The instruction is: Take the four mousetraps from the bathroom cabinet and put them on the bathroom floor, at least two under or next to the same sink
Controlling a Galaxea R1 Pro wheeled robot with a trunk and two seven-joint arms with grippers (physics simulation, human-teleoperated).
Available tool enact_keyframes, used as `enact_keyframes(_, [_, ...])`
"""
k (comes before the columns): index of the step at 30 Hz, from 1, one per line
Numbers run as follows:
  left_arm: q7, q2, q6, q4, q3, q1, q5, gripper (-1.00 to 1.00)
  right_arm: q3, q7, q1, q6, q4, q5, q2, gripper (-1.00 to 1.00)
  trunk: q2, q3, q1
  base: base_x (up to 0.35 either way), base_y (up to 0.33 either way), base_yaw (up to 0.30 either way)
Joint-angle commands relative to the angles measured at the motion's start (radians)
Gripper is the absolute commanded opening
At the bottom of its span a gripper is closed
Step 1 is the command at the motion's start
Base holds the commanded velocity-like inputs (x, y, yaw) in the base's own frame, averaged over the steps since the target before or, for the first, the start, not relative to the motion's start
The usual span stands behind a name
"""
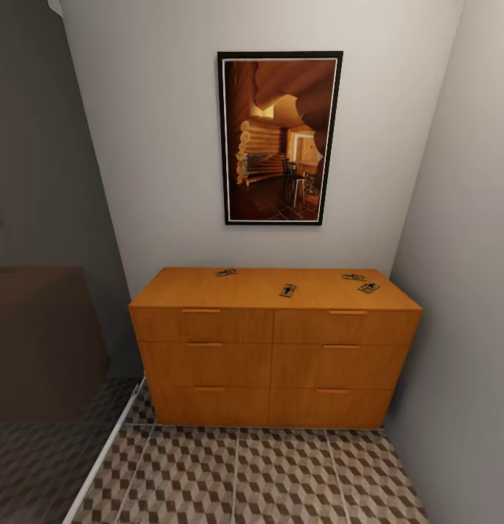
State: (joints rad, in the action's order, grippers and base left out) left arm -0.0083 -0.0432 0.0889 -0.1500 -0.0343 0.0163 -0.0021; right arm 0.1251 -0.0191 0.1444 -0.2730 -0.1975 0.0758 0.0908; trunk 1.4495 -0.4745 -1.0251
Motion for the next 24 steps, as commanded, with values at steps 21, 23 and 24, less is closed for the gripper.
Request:
enact_keyframes(21, [0.001, 0.000, 0.121, -0.082, -0.004, 0.001, -0.002, 1.00, 0.020, -0.013, 0.084, -0.048, -0.046, -0.001, -0.017, 1.00, 0.001, -0.001, 0.000, 0.000, 0.000, 0.000])
enact_keyframes(23, [0.001, 0.000, 0.219, -0.082, -0.004, 0.001, -0.002, 1.00, 0.019, -0.014, 0.084, 0.008, -0.261, -0.001, -0.024, 1.00, 0.001, -0.001, 0.000, 0.000, 0.000, 0.000])
enact_keyframes(24, [0.001, 0.000, 0.219, -0.082, -0.004, 0.001, -0.003, 1.00, 0.019, -0.014, 0.084, 0.030, -0.283, -0.001, -0.026, 1.00, 0.001, -0.001, 0.000, 0.000, 0.000, 0.000])
